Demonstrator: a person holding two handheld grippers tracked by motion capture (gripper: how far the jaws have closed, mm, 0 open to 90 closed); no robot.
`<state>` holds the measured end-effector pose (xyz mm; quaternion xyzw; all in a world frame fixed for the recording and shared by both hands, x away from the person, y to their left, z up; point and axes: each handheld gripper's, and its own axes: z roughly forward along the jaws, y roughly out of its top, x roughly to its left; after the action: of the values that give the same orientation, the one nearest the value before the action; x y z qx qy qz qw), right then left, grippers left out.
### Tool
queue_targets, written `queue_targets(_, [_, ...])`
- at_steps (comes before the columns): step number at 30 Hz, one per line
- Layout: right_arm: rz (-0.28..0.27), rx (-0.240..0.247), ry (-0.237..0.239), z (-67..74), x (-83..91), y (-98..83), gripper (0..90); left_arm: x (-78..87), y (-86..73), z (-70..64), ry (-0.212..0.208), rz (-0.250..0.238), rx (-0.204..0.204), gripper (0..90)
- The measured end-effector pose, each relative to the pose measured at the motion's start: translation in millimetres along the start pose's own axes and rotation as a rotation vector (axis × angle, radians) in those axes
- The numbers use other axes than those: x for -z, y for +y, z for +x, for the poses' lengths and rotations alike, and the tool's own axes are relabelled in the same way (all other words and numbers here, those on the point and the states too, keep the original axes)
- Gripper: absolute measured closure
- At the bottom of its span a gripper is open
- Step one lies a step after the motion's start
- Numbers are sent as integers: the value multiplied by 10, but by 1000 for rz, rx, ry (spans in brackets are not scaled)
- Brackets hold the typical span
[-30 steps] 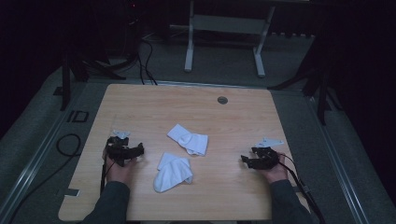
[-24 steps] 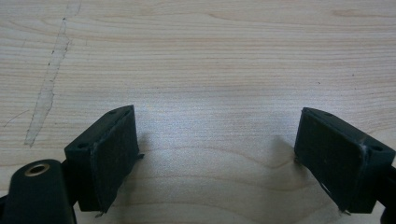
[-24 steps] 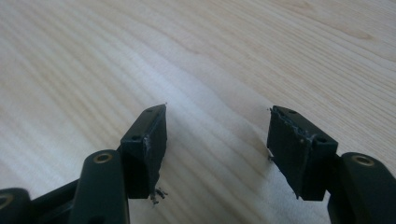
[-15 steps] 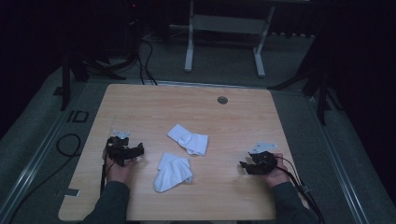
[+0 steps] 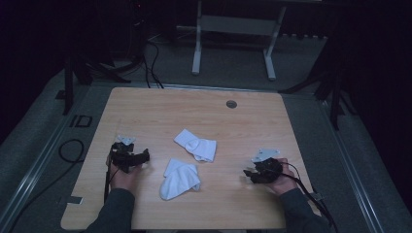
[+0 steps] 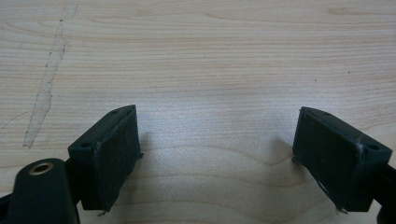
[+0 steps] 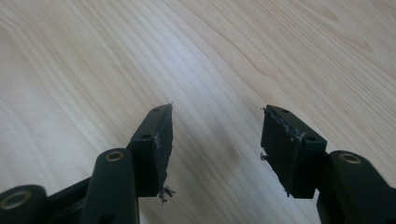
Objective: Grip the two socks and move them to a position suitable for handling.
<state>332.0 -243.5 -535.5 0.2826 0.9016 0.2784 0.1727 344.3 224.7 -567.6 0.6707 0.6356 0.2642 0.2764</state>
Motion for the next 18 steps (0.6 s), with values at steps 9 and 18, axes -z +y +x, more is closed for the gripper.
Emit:
queue_targets(9, [18, 81, 22, 205, -47, 193, 425, 40, -14, -9, -21, 1, -20, 220])
queue_targets(18, [18, 143, 40, 341, -74, 333, 444, 57, -18, -4, -36, 7, -36, 239])
